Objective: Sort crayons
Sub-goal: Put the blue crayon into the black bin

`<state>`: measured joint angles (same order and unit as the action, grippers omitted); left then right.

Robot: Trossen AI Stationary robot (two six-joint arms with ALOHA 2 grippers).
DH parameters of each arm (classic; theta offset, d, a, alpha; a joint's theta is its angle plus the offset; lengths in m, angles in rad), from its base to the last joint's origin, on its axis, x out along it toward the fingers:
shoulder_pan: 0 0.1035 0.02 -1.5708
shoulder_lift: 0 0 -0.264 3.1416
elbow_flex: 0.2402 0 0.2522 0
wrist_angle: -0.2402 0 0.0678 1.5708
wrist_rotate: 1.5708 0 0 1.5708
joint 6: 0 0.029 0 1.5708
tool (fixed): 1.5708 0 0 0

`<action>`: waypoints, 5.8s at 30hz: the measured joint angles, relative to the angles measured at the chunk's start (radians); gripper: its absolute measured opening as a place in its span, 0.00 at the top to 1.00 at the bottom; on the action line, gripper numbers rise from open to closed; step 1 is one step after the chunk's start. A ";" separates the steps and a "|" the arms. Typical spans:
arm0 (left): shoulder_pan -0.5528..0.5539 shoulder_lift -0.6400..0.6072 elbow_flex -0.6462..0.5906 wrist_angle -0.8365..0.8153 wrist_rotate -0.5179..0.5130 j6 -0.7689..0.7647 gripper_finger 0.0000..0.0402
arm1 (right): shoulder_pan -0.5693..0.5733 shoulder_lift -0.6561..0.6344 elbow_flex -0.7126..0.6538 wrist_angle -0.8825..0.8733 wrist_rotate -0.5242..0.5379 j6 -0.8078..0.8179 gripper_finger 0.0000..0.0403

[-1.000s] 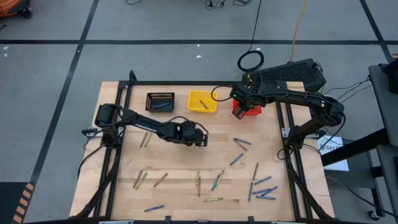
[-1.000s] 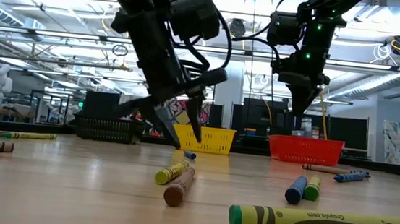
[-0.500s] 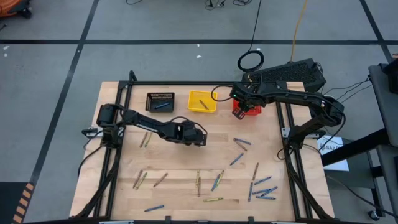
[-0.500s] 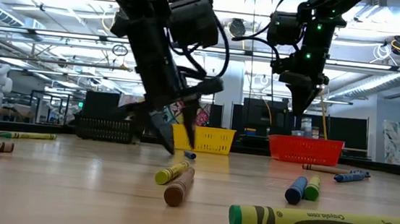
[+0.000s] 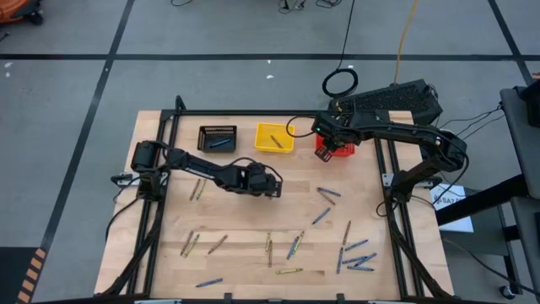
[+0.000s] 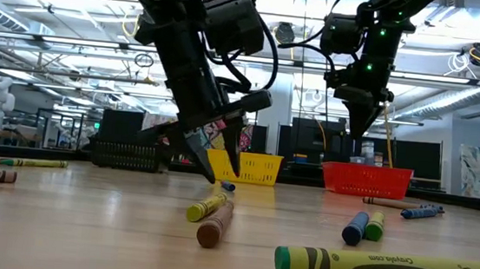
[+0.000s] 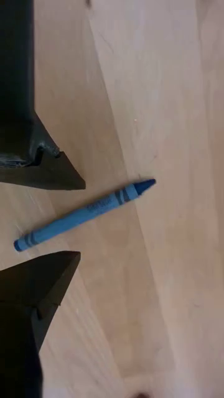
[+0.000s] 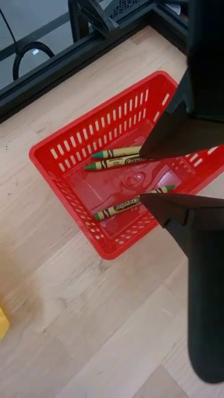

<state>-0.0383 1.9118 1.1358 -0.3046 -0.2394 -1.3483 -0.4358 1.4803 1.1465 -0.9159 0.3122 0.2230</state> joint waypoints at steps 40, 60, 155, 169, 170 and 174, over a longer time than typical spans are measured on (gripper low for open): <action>0.019 0.060 0.002 -0.082 0.045 0.050 0.76 | 0.000 0.000 0.000 0.021 -0.001 0.000 0.79; 0.018 0.059 0.002 -0.116 0.053 0.244 0.99 | 0.000 0.000 0.000 0.021 -0.001 0.000 0.79; 0.043 -0.008 0.002 -0.171 0.105 0.569 0.81 | 0.000 0.000 0.000 0.051 0.000 -0.003 0.79; 0.043 0.030 0.006 -0.194 0.072 0.545 0.96 | 0.000 0.000 0.000 0.051 0.000 -0.007 0.79; 0.042 0.041 0.006 -0.195 0.072 0.545 0.97 | 0.000 0.000 0.000 0.051 0.000 -0.008 0.79; 0.034 0.053 0.008 -0.197 0.067 0.545 0.98 | 0.000 0.000 0.000 0.051 0.000 -0.008 0.79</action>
<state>-0.0045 1.9652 1.1435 -0.5018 -0.1729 -0.8033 -0.4355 1.4807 1.1465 -0.8649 0.3123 0.2153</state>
